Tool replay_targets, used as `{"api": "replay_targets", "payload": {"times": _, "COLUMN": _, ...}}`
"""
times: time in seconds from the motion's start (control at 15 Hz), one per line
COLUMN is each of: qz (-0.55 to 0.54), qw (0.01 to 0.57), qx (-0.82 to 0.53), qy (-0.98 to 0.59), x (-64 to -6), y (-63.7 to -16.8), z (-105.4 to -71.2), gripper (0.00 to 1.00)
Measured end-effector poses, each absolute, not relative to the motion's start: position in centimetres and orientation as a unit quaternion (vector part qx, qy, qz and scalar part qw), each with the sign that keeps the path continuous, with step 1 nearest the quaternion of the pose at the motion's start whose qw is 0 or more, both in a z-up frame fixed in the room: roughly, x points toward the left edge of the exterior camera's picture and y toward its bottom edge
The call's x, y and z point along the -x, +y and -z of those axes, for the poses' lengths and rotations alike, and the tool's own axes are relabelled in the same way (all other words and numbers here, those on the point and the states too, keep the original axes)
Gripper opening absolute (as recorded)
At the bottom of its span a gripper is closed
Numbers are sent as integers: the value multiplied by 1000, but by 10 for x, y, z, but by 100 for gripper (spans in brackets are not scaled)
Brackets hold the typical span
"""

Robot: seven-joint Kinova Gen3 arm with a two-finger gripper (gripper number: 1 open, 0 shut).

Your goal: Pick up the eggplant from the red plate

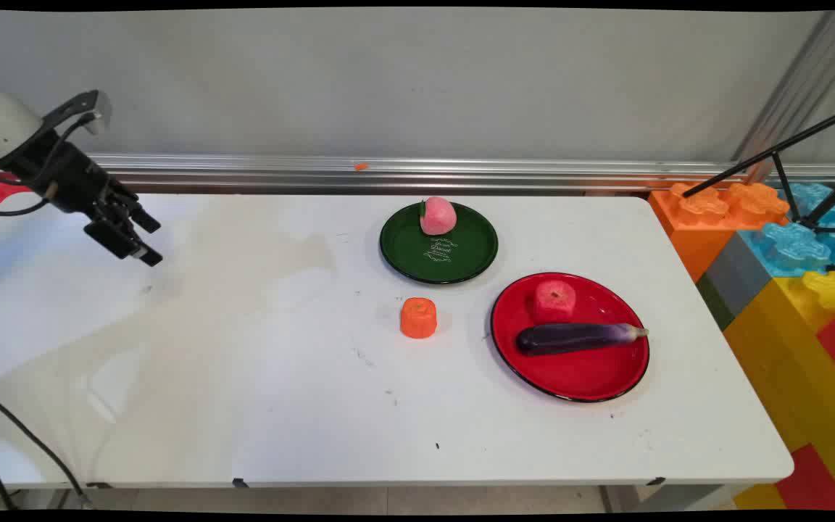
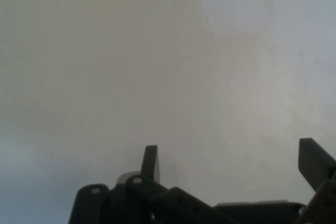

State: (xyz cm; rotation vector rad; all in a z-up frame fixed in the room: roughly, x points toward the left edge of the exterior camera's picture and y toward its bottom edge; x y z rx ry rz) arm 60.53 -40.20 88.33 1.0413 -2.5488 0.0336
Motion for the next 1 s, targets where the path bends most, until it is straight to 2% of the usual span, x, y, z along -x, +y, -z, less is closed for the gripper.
{"api": "replay_targets", "payload": {"times": 0.47, "qz": -32, "qw": 191, "qx": -390, "qy": -900, "x": -547, "y": -391, "z": -905, "gripper": 100}}
{"api": "replay_targets", "payload": {"times": 1.0, "qz": -48, "qw": 208, "qx": -385, "qy": -898, "x": -422, "y": -388, "z": -911, "gripper": 100}}
